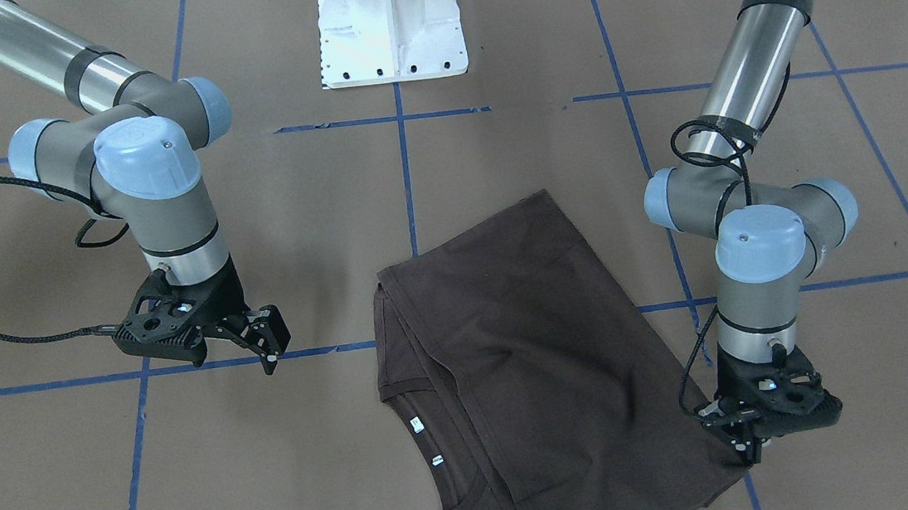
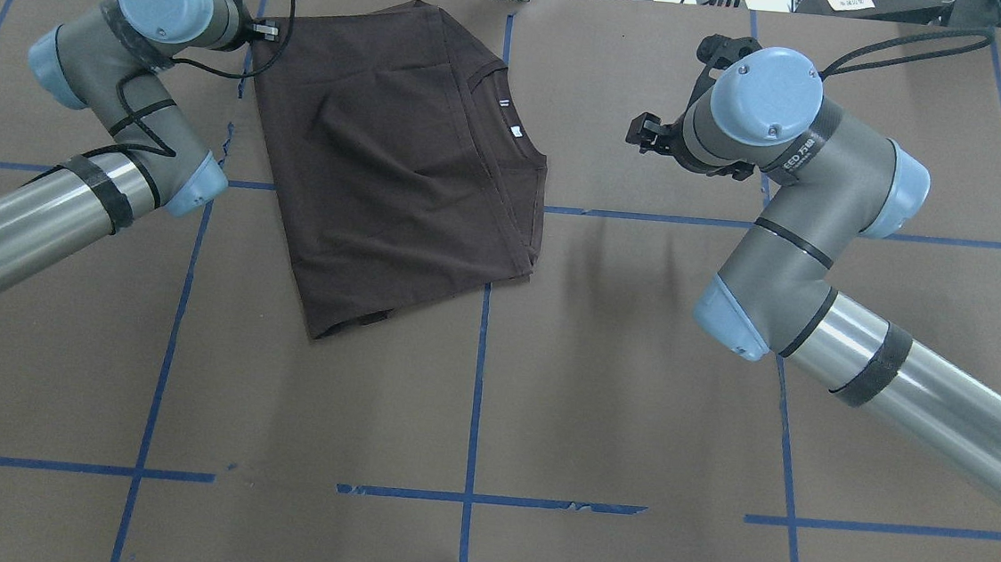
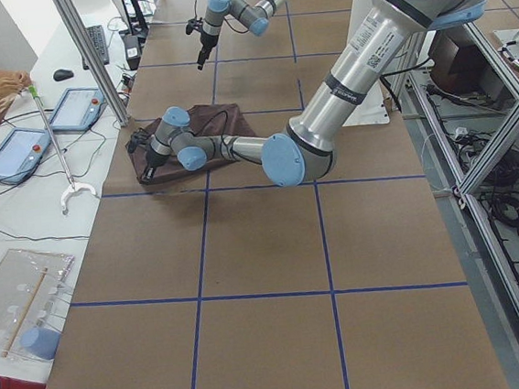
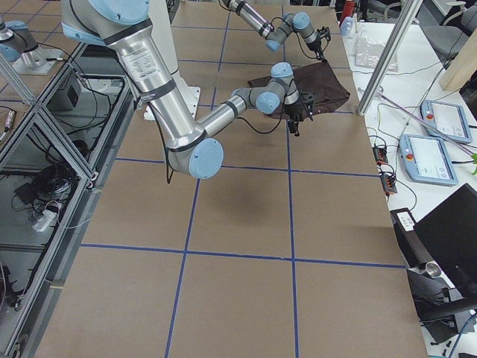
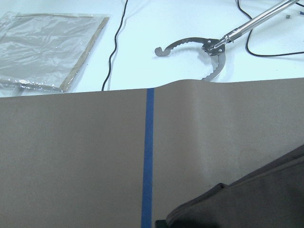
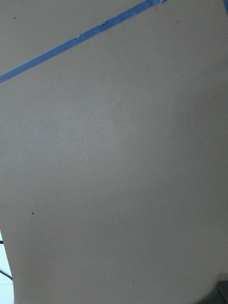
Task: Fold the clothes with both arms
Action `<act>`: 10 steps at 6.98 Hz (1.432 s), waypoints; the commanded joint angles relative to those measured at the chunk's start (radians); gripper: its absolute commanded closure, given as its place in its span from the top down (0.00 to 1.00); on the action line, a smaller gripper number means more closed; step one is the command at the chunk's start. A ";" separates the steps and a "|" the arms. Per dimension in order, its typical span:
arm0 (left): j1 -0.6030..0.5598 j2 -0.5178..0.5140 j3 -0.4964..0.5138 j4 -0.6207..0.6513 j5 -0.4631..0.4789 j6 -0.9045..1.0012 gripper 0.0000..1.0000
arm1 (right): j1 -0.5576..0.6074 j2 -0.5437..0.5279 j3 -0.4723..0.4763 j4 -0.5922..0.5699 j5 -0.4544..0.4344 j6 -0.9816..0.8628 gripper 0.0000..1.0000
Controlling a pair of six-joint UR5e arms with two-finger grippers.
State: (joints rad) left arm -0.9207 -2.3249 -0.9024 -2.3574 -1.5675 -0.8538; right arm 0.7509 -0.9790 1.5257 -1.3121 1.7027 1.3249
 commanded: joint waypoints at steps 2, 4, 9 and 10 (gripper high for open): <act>-0.076 0.106 -0.187 -0.014 -0.263 0.116 1.00 | -0.065 0.097 -0.039 -0.006 -0.014 0.135 0.95; -0.069 0.124 -0.242 -0.011 -0.266 0.102 1.00 | -0.126 0.205 -0.157 -0.007 -0.083 0.152 0.81; -0.044 0.131 -0.242 -0.014 -0.266 0.096 1.00 | -0.177 0.342 -0.386 -0.003 -0.158 0.152 0.69; -0.044 0.133 -0.242 -0.014 -0.266 0.097 1.00 | -0.182 0.342 -0.387 -0.003 -0.158 0.152 0.68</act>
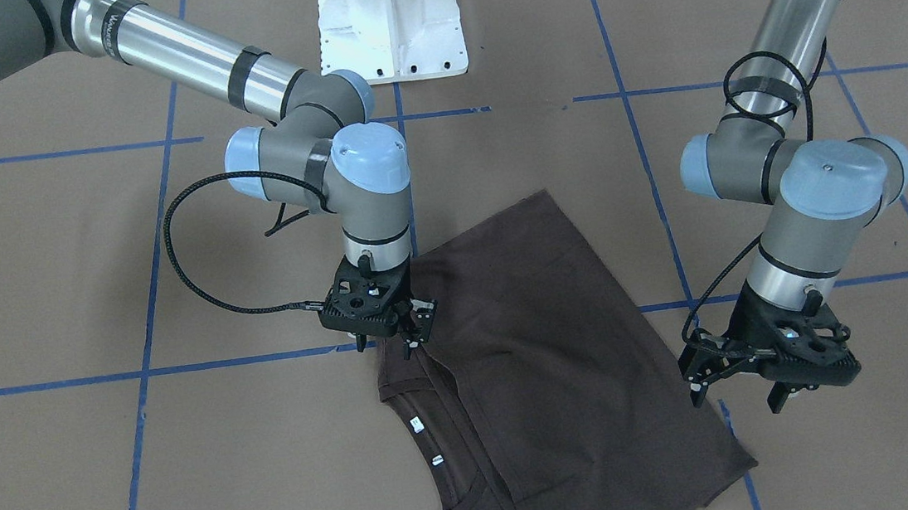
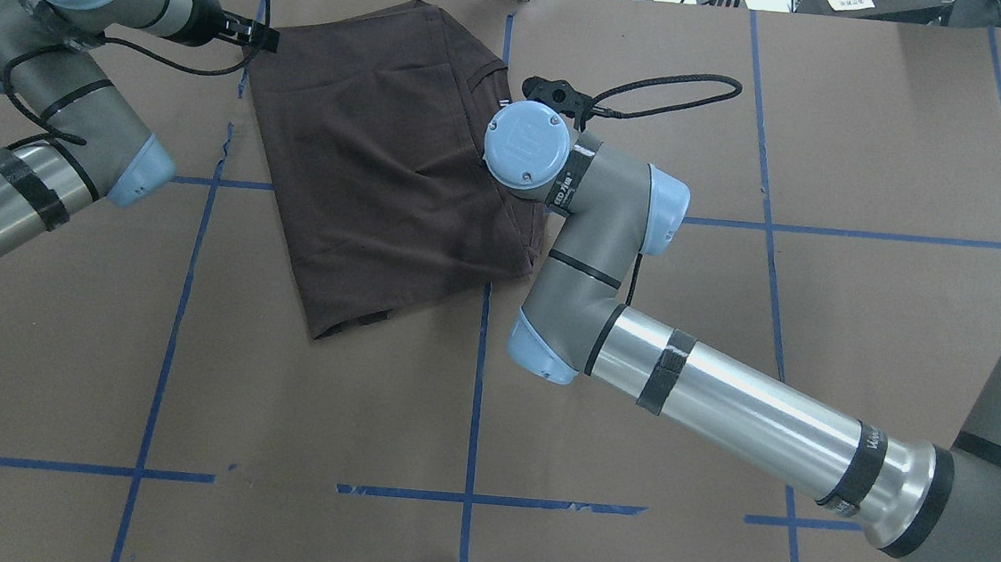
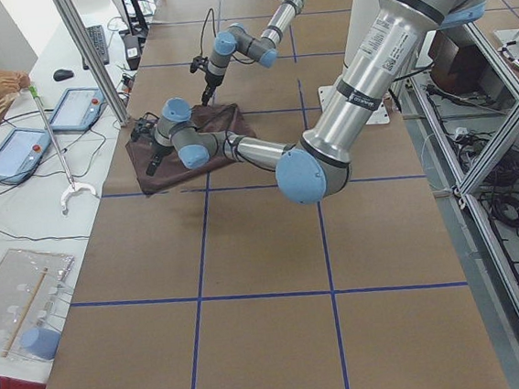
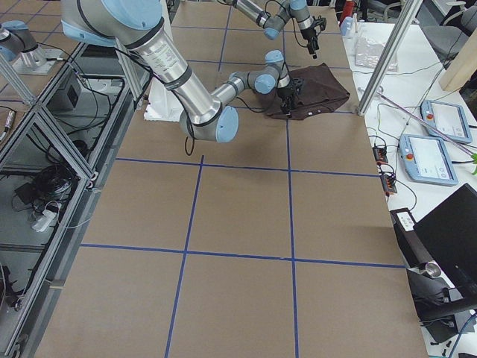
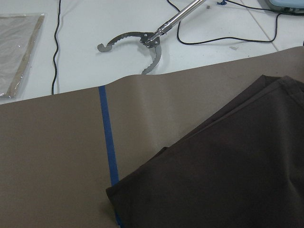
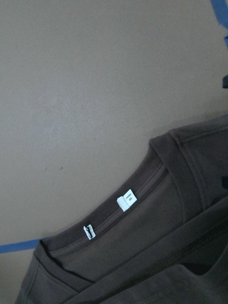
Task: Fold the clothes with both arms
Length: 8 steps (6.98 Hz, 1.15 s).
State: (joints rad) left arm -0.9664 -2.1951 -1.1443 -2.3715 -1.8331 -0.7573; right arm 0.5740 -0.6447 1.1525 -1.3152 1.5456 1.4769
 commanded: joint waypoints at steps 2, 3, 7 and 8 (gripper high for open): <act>0.001 0.008 0.000 0.000 0.000 0.001 1.00 | -0.006 0.008 -0.033 0.001 -0.001 -0.006 0.64; 0.001 0.009 0.000 0.000 0.000 0.003 1.00 | -0.006 0.008 -0.034 0.001 -0.001 -0.004 0.63; 0.001 0.009 0.000 0.000 0.000 0.003 1.00 | -0.006 0.010 -0.036 0.001 -0.001 -0.004 0.28; 0.001 0.009 0.000 0.000 0.000 0.003 1.00 | -0.011 0.008 -0.040 0.001 -0.001 -0.004 0.25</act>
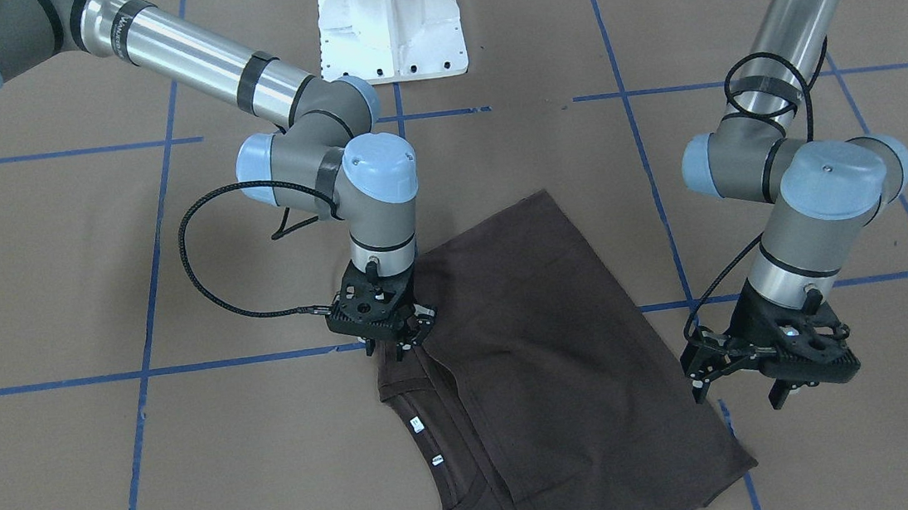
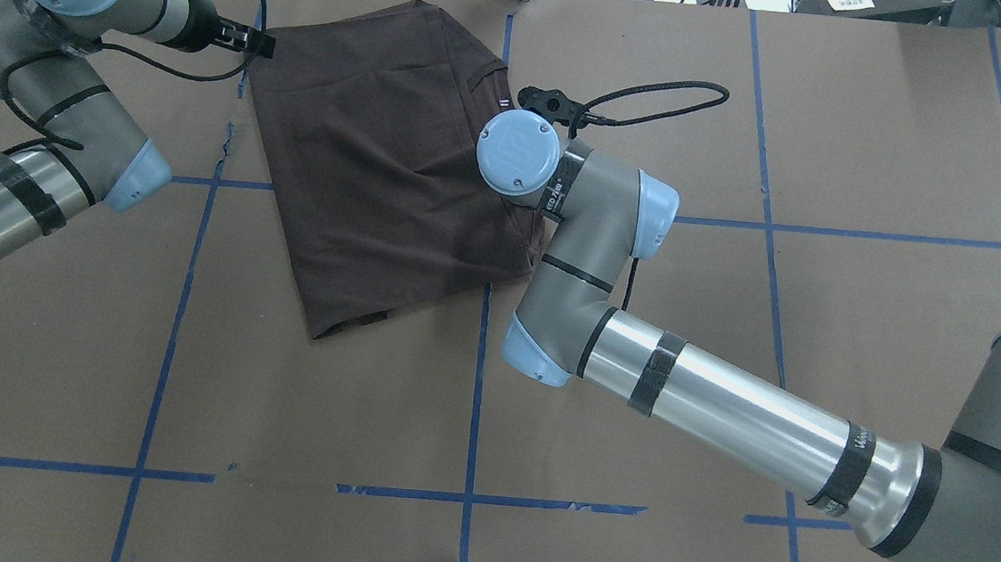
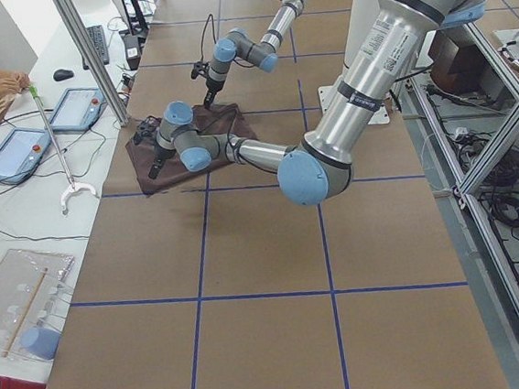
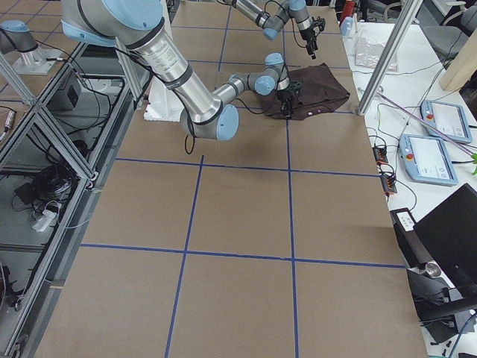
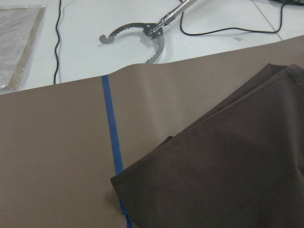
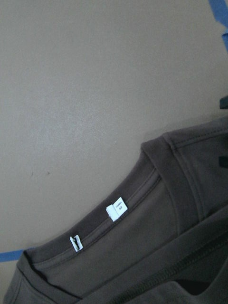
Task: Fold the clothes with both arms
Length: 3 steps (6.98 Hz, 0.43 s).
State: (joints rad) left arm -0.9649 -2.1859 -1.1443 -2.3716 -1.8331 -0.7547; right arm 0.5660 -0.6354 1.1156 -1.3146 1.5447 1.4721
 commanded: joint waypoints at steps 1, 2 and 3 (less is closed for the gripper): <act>0.000 0.000 0.000 0.000 0.000 0.000 1.00 | -0.002 0.000 -0.008 0.000 0.000 0.001 0.25; 0.000 0.000 0.000 0.000 0.000 0.000 1.00 | -0.003 0.000 -0.008 0.000 0.000 0.001 0.25; 0.000 0.001 0.000 0.000 0.000 0.000 1.00 | -0.003 0.000 -0.008 0.000 0.000 0.001 0.25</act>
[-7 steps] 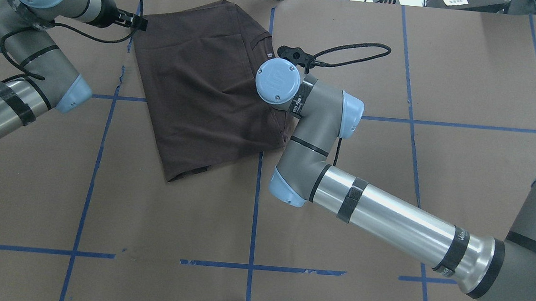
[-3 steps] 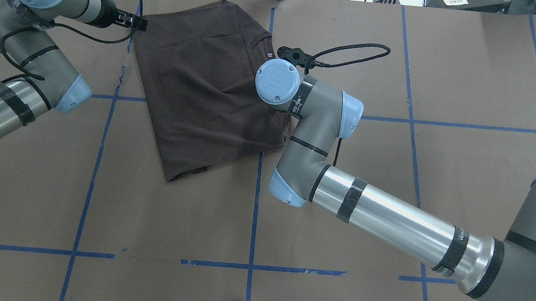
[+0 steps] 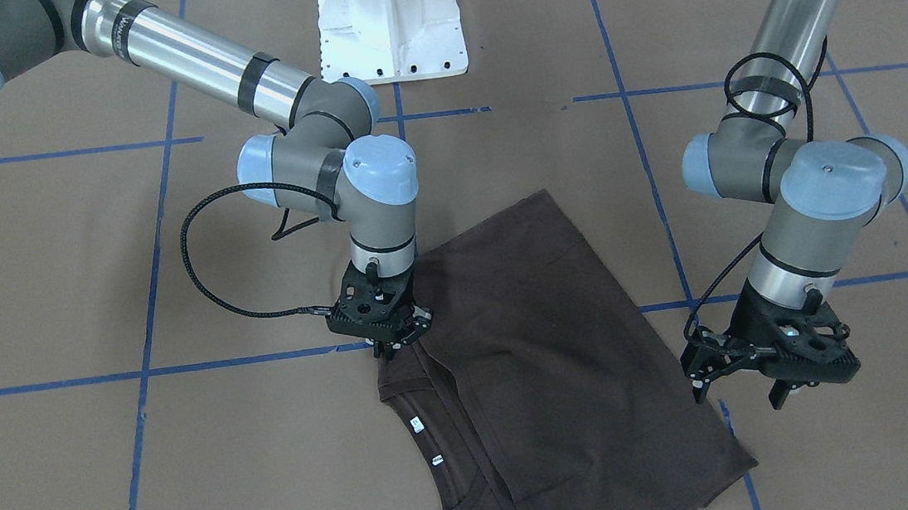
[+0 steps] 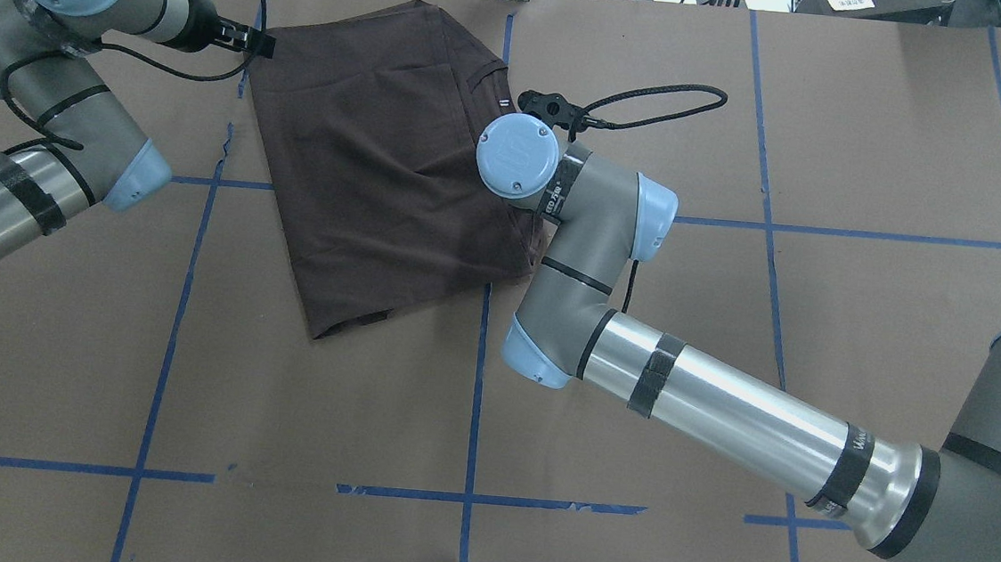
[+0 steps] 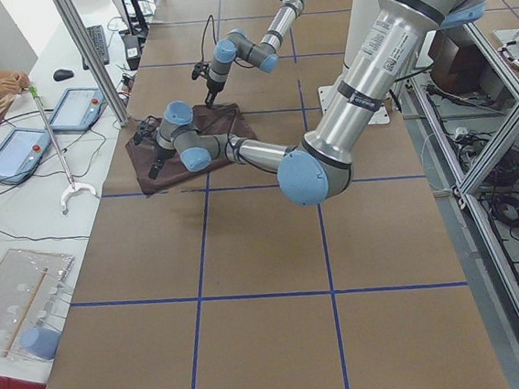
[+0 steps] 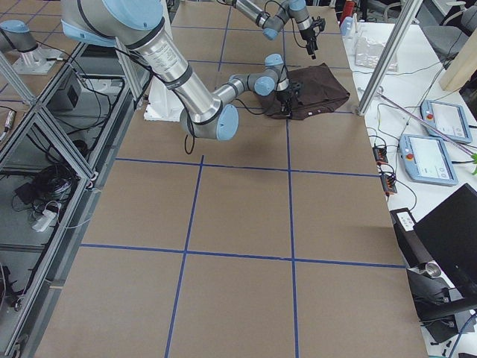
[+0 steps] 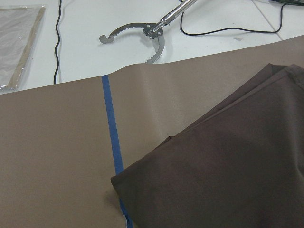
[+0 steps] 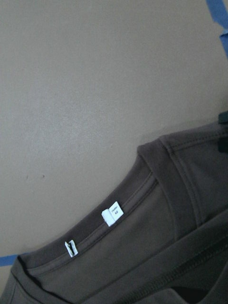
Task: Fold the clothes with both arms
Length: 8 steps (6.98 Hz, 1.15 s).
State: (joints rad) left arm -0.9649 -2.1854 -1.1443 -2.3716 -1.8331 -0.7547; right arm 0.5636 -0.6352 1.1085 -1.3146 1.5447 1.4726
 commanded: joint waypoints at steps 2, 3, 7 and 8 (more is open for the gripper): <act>0.000 -0.001 0.000 0.000 0.000 0.000 1.00 | 0.001 0.000 -0.001 -0.002 -0.002 0.000 0.00; 0.000 -0.001 0.000 0.000 0.000 -0.002 1.00 | 0.002 0.000 0.001 -0.002 0.000 0.003 0.00; 0.001 -0.001 -0.009 0.000 0.000 -0.003 1.00 | -0.039 -0.140 0.234 -0.012 0.002 0.014 0.00; 0.005 -0.001 -0.008 0.000 0.000 -0.003 1.00 | -0.075 -0.276 0.401 -0.014 -0.005 0.015 0.00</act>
State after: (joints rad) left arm -0.9628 -2.1859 -1.1509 -2.3715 -1.8331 -0.7576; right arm 0.5260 -0.7749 1.3399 -1.3263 1.5473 1.4863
